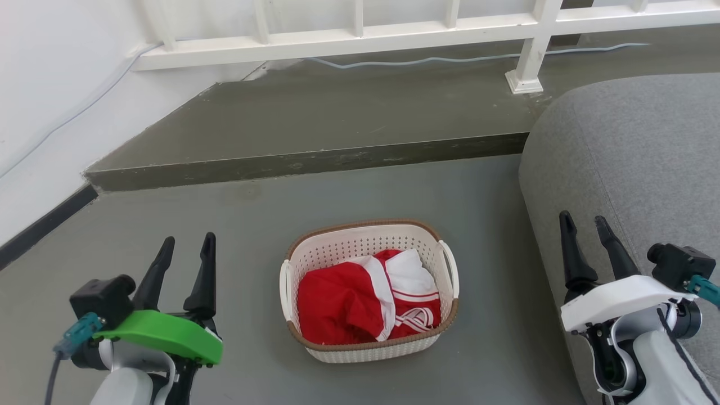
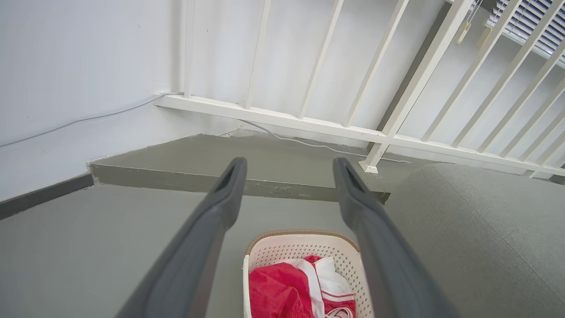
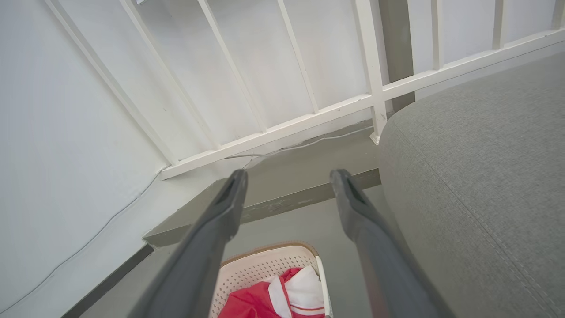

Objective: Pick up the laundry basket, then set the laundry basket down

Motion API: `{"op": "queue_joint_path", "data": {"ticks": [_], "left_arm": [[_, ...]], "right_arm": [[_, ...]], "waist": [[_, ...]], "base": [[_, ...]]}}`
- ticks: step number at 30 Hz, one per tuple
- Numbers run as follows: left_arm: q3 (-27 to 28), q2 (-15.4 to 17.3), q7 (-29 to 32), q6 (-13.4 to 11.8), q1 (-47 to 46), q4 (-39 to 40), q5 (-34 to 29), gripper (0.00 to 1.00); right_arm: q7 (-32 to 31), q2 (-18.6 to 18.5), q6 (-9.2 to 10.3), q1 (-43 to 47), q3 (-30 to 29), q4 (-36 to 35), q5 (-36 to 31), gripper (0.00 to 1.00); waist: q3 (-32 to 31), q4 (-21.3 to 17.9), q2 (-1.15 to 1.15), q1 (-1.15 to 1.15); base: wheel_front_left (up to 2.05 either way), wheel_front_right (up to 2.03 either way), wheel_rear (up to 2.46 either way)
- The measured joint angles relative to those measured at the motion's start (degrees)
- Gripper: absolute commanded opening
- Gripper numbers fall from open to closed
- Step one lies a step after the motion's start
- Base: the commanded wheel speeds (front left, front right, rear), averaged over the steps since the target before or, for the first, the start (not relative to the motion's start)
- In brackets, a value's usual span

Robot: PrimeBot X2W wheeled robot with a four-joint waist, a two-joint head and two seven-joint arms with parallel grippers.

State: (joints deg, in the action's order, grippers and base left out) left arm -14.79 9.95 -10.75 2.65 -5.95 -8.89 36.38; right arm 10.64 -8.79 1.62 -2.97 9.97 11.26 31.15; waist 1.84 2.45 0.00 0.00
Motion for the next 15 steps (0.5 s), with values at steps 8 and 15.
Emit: {"op": "queue_joint_path", "data": {"ticks": [8,15], "left_arm": [[-0.86,-0.01,-1.42,-1.18,0.02,-0.01,-6.2,1.0],[-1.92,-0.04,-2.54,-2.2,0.06,-0.08,-10.69,1.0]], "right_arm": [[1.32,0.05,1.21,0.07,0.83,0.13,-5.69,1.0],[2.53,0.04,2.12,0.41,1.43,0.29,-11.1,1.0]], "waist": [[0.25,0.08,0.0,0.0],[0.37,0.14,0.0,0.0]], "base": [[0.0,0.0,0.0],[0.0,0.0,0.0]]}}
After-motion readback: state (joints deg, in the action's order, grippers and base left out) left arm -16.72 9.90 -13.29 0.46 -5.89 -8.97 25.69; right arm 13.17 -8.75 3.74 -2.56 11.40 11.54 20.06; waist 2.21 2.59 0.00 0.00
